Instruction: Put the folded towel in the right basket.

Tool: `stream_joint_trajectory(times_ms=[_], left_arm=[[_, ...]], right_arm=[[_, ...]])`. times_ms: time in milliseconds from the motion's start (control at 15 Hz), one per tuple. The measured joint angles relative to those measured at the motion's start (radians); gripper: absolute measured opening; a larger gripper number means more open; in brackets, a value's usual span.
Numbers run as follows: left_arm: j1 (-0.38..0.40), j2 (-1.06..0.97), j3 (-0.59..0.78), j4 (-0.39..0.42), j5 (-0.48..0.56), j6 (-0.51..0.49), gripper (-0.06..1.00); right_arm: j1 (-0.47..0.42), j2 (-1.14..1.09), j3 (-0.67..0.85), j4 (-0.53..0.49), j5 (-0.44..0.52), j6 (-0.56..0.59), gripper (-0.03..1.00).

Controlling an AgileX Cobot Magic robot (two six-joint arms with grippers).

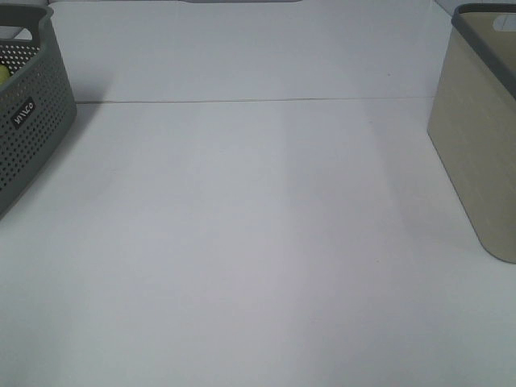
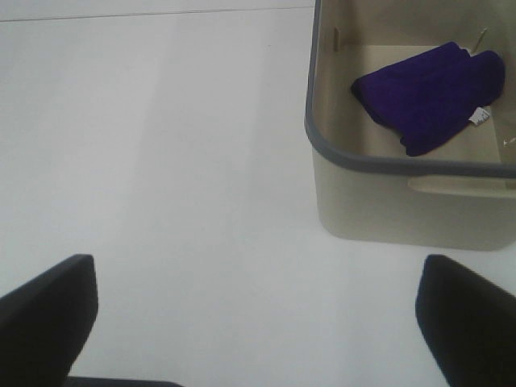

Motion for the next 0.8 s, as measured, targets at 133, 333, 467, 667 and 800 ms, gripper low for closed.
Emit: stream_joint_trajectory(times_ms=[133, 333, 467, 667, 800], left_arm=[[0.0, 0.0, 0.0, 0.0, 0.0, 0.0, 0.99], [0.0, 0.0, 0.0, 0.0, 0.0, 0.0, 0.99], [0.0, 0.0, 0.0, 0.0, 0.0, 0.0, 0.99], [0.0, 0.0, 0.0, 0.0, 0.0, 0.0, 0.99], [0.0, 0.0, 0.0, 0.0, 0.0, 0.0, 0.99]], right_arm=[[0.001, -0.183, 0.138, -0.006, 0.0, -0.01, 0.98], [0.001, -0.356, 0.264, -0.008, 0.0, -0.035, 0.98], [0.001, -0.455, 0.359, -0.008, -0.01, -0.044, 0.98], [0.001, -0.577, 0.473, -0.006, -0.08, -0.053, 0.98], [0.001, -0.577, 0.48, -0.006, -0.086, -0.053, 0.98]])
